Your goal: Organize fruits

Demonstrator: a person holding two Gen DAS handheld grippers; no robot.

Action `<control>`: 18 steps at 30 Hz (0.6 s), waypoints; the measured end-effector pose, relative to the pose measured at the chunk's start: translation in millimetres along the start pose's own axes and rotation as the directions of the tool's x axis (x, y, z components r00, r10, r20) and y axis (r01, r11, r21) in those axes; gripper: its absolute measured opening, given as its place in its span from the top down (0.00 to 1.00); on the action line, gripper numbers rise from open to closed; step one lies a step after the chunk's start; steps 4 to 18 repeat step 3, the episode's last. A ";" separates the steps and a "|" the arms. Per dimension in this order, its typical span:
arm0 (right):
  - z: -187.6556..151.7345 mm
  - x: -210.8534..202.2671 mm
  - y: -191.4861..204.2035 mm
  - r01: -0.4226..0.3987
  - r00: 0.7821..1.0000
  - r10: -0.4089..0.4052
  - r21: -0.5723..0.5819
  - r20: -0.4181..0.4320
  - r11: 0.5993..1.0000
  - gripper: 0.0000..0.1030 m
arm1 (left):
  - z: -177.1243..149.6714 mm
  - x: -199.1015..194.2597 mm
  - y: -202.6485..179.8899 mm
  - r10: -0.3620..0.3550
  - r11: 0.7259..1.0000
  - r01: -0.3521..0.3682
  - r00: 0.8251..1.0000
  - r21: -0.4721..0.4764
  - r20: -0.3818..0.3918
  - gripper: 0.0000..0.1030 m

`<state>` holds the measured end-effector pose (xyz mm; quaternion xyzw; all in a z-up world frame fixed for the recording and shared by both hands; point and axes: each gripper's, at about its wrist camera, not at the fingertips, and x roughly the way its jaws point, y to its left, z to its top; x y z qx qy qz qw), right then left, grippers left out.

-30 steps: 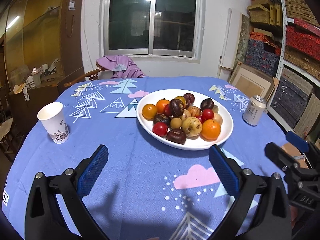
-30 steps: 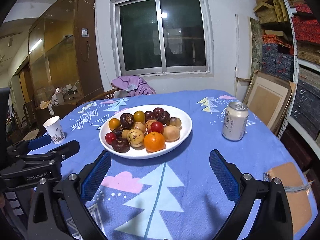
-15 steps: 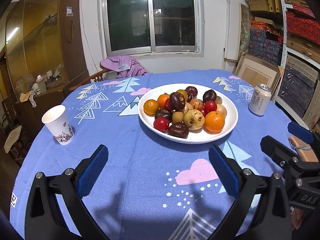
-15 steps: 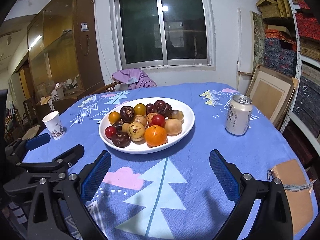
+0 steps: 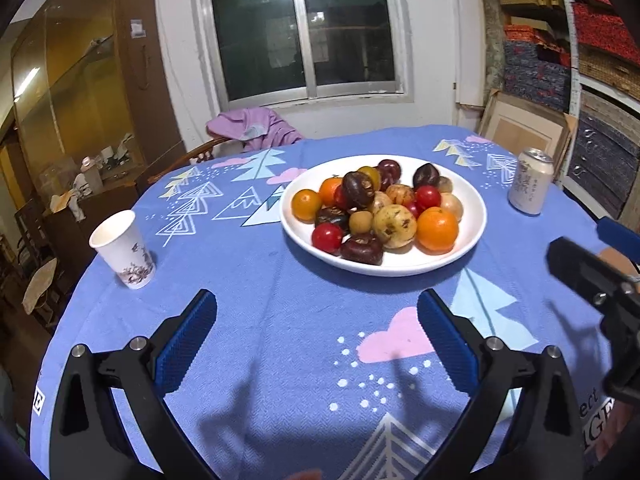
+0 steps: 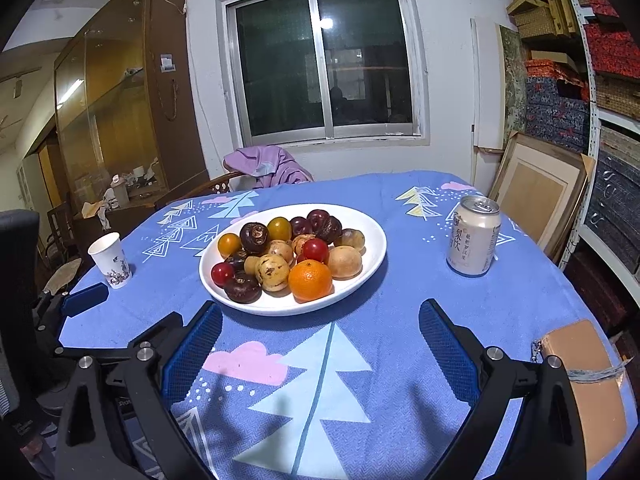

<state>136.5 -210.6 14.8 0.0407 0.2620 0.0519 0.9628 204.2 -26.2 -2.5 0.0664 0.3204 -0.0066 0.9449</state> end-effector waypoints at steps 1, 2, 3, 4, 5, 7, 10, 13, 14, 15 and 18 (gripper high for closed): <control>0.3 -0.6 -0.1 -0.004 1.000 0.004 0.002 0.000 1.000 0.03 | 0.0 1.1 1.3 0.004 1.000 -0.004 1.000 -0.009 -0.010 0.04; 0.8 -1.4 -0.1 -0.013 1.000 0.013 0.007 -0.001 1.000 0.03 | 0.1 1.2 2.8 -0.004 1.000 0.004 1.000 -0.018 -0.015 0.04; 1.3 -2.2 -0.1 -0.019 1.000 0.019 0.010 0.000 1.000 0.03 | 0.8 0.3 3.7 -0.014 1.000 0.014 1.000 -0.023 -0.014 0.04; 1.3 -2.2 -0.1 -0.019 1.000 0.019 0.010 0.000 1.000 0.03 | 0.8 0.3 3.7 -0.014 1.000 0.014 1.000 -0.023 -0.014 0.04; 1.3 -2.2 -0.1 -0.019 1.000 0.019 0.010 0.000 1.000 0.03 | 0.8 0.3 3.7 -0.014 1.000 0.014 1.000 -0.023 -0.014 0.04; 1.3 -2.2 -0.1 -0.019 1.000 0.019 0.010 0.000 1.000 0.03 | 0.8 0.3 3.7 -0.014 1.000 0.014 1.000 -0.023 -0.014 0.04; 1.3 -2.2 -0.1 -0.019 1.000 0.019 0.010 0.000 1.000 0.03 | 0.8 0.3 3.7 -0.014 1.000 0.014 1.000 -0.023 -0.014 0.04; 1.3 -2.2 -0.1 -0.019 1.000 0.019 0.010 0.000 1.000 0.03 | 0.8 0.3 3.7 -0.014 1.000 0.014 1.000 -0.023 -0.014 0.04; 1.3 -2.2 -0.1 -0.019 1.000 0.019 0.010 0.000 1.000 0.03 | 0.8 0.3 3.7 -0.014 1.000 0.014 1.000 -0.023 -0.014 0.04; 1.3 -2.2 -0.1 -0.019 1.000 0.019 0.010 0.000 1.000 0.03 | 0.8 0.3 3.7 -0.014 1.000 0.014 1.000 -0.023 -0.014 0.04; 1.3 -2.2 -0.1 -0.019 1.000 0.019 0.010 0.000 1.000 0.03 | 0.8 0.3 3.7 -0.014 1.000 0.014 1.000 -0.023 -0.014 0.04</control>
